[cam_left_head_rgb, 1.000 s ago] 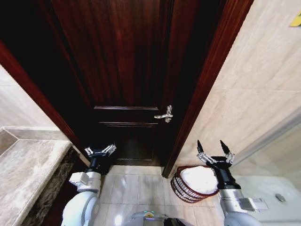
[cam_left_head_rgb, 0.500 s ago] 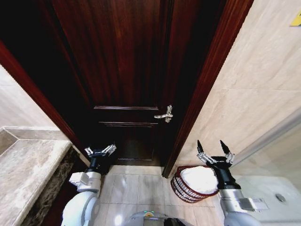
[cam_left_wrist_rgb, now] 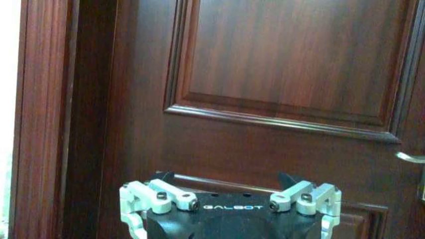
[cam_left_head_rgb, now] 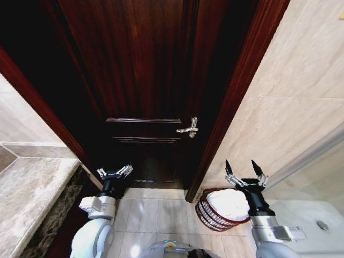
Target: Discard the used towel into the hamper.
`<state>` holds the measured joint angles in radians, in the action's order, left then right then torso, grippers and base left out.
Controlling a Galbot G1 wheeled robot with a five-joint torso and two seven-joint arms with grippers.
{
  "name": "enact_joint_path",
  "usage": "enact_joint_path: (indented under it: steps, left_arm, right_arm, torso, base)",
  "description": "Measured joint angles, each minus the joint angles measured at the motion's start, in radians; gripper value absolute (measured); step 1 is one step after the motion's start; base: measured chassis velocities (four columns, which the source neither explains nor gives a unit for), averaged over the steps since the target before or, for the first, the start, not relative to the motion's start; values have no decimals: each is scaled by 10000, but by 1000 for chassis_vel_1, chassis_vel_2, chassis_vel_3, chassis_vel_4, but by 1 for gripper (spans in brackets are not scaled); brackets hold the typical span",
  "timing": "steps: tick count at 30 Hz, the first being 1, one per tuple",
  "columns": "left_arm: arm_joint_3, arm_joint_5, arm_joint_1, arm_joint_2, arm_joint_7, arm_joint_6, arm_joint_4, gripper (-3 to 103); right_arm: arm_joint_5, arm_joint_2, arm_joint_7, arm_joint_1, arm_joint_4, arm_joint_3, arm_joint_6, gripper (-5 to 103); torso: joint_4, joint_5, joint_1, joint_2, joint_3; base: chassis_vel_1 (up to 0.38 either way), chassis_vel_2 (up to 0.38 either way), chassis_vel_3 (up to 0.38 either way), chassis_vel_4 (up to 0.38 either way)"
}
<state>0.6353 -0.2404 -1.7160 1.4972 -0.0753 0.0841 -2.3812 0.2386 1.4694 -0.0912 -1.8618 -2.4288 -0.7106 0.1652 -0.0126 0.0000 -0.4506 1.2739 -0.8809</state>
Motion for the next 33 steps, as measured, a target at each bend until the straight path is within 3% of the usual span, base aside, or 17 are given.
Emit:
enact_joint_path:
  steps: [19, 33]
  left_arm:
    - [0, 0, 0, -1, 0, 0, 0, 100]
    - [0, 0, 0, 0, 0, 0, 0, 100]
  right_arm:
    - [0, 0, 0, 0, 0, 0, 0, 100]
    - [0, 0, 0, 0, 0, 0, 0, 100]
  torso:
    - [0, 0, -541, 1139, -607]
    - [-1, 1, -587, 1216, -655]
  base:
    - [0, 0, 0, 0]
    - [19, -9, -13, 13]
